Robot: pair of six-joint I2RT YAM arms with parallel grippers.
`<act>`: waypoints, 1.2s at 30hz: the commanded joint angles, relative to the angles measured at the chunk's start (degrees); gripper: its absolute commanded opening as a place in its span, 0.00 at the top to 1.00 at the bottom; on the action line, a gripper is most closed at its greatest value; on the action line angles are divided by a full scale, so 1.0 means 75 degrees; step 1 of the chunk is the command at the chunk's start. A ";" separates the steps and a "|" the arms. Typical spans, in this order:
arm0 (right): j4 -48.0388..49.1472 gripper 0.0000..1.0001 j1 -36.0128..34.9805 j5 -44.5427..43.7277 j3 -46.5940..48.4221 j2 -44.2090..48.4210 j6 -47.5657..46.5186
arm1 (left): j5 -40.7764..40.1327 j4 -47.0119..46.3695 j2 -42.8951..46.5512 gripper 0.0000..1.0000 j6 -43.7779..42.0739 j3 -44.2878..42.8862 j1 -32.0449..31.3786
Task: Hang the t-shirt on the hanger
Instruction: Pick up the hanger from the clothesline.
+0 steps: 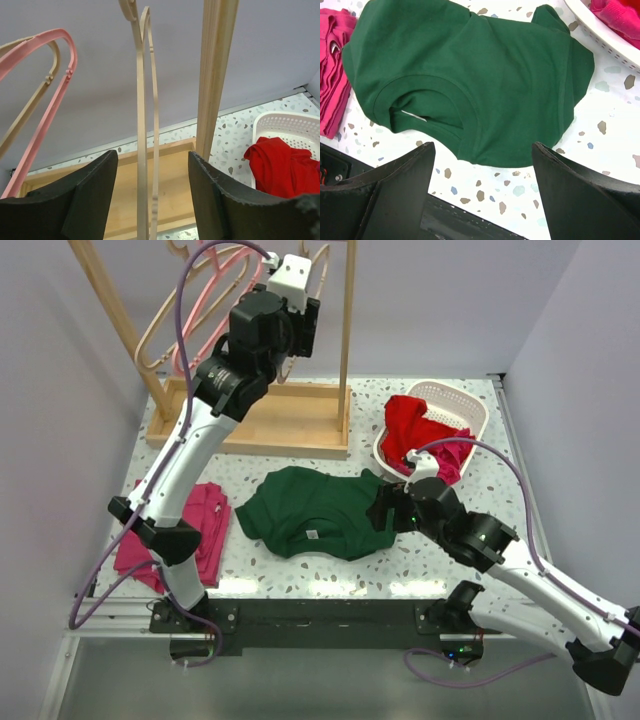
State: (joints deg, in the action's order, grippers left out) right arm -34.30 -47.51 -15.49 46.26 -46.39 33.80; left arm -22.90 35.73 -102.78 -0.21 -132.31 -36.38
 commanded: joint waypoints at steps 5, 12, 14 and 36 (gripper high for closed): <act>-0.0102 0.18 0.0029 -0.0033 0.0032 0.0127 0.0005 | -0.0216 -0.0380 0.0169 0.45 -0.0230 0.0145 0.0081; -0.0090 0.18 0.0029 -0.0021 0.0055 0.0057 0.0052 | -0.0240 -0.0451 0.0145 0.55 -0.0183 0.0484 0.0117; -0.0078 0.18 0.0029 -0.0021 0.0055 0.0033 0.0052 | -0.0252 -0.0556 0.0262 0.59 -0.0172 0.0637 0.0128; 0.0074 0.18 0.0029 -0.0091 0.0102 -0.0330 -0.0112 | -0.0685 -0.1950 0.1001 1.00 -0.0465 0.1551 0.0128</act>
State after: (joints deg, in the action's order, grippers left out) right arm -35.16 -47.51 -15.51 46.26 -48.31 33.58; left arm -26.46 28.08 -98.91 -2.66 -120.99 -35.77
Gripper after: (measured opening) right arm 0.820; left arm 0.132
